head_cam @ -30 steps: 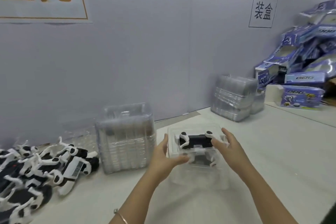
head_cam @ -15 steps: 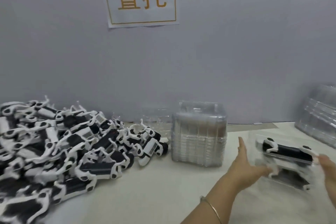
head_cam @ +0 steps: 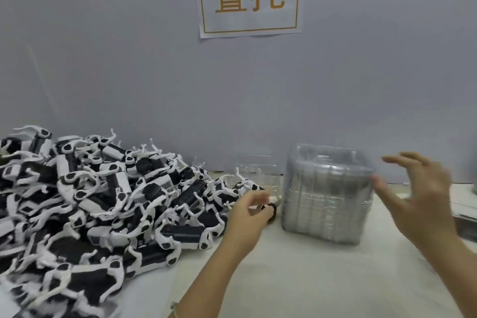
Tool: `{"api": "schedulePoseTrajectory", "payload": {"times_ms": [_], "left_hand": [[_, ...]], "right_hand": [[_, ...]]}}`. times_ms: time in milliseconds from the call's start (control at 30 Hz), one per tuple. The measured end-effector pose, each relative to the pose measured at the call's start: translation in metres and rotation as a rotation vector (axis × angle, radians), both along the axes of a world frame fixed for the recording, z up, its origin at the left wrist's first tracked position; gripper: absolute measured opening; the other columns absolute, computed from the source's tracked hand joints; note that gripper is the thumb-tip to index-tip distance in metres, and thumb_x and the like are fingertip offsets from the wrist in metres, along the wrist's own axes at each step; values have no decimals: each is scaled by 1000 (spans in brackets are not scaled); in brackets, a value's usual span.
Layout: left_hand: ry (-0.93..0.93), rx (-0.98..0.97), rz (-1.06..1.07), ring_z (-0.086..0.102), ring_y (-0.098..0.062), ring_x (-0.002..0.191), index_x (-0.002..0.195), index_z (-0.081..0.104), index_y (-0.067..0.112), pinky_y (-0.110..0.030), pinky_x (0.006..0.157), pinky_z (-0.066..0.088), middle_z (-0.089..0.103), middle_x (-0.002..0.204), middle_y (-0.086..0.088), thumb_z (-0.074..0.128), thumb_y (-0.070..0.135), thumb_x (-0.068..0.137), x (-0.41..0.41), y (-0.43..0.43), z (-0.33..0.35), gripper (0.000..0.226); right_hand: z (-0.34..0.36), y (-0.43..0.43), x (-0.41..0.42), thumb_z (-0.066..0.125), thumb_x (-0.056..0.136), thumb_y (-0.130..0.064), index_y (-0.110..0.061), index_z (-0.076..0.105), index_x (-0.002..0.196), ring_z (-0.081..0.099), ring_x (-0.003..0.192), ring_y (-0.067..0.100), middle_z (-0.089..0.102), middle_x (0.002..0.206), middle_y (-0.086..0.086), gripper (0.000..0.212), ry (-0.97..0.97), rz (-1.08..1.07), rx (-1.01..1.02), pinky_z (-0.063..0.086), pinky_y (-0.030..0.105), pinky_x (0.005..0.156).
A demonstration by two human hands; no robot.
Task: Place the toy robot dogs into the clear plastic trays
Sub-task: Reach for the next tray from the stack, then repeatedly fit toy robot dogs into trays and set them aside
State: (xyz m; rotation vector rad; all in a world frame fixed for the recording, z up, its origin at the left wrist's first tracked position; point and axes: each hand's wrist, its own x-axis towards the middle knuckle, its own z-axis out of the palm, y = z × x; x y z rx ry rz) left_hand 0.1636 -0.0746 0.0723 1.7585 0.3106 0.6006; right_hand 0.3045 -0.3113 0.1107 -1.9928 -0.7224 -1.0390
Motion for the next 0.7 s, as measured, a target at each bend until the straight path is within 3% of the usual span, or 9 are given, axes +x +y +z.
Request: {"api": "schedulePoseTrajectory", "payload": {"times_ms": [100, 167, 267, 333, 467, 533, 600, 700], "left_hand": [[91, 5, 6, 61, 2, 92, 101, 58, 39, -3, 66, 42, 62, 111, 13, 69, 15, 86, 8, 10, -20, 30], [110, -20, 3, 60, -1, 98, 108, 56, 36, -6, 69, 43, 58, 115, 15, 72, 19, 85, 18, 8, -27, 33], [124, -10, 5, 54, -8, 111, 129, 50, 27, -19, 87, 45, 52, 127, 11, 77, 26, 83, 37, 2, -29, 53], [107, 11, 12, 48, -6, 116, 140, 44, 22, -23, 96, 41, 46, 135, 10, 80, 30, 80, 50, 2, -28, 71], [86, 32, 0, 37, -5, 126, 150, 30, 21, -23, 102, 36, 36, 148, 7, 89, 39, 65, 74, 3, -31, 104], [106, 3, -59, 36, -7, 130, 152, 26, 22, -30, 108, 37, 35, 151, 7, 92, 43, 58, 85, 1, -34, 117], [87, -27, -102, 43, -13, 133, 149, 31, 25, -31, 107, 39, 43, 143, 12, 94, 46, 50, 97, -4, -38, 118], [14, -121, -88, 59, -15, 120, 145, 39, 23, -37, 103, 47, 61, 130, 5, 96, 52, 41, 111, -15, -45, 122]], "right_hand": [[24, 44, 13, 50, 85, -69, -29, 46, 142, 44, 129, 27, 49, 141, 5, 70, 276, -60, -507, 27, 44, 109], [22, 59, 25, 45, 89, -66, -38, 38, 144, 44, 128, 21, 48, 136, 0, 62, 424, -103, -711, 26, 40, 109], [17, 72, 37, 57, 91, -52, -32, 55, 132, 48, 110, 23, 44, 107, 1, 46, 400, 2, -633, 38, 33, 95], [16, 72, 41, 59, 91, -50, -30, 60, 127, 47, 109, 23, 41, 101, -1, 42, 393, 16, -599, 38, 34, 94], [13, 70, 43, 47, 97, -51, -30, 55, 122, 51, 117, 17, 57, 122, -7, 34, 308, 8, -672, 33, 33, 92], [13, 70, 44, 41, 98, -53, -33, 49, 121, 58, 110, 13, 63, 120, -13, 31, 284, 29, -701, 29, 30, 85], [14, 70, 46, 41, 96, -58, -37, 48, 125, 59, 109, 9, 65, 119, -16, 37, 278, 60, -708, 27, 28, 83], [12, 71, 50, 45, 83, -73, -39, 53, 128, 57, 105, 4, 62, 113, -23, 57, 205, 60, -734, 32, 25, 77]]}}
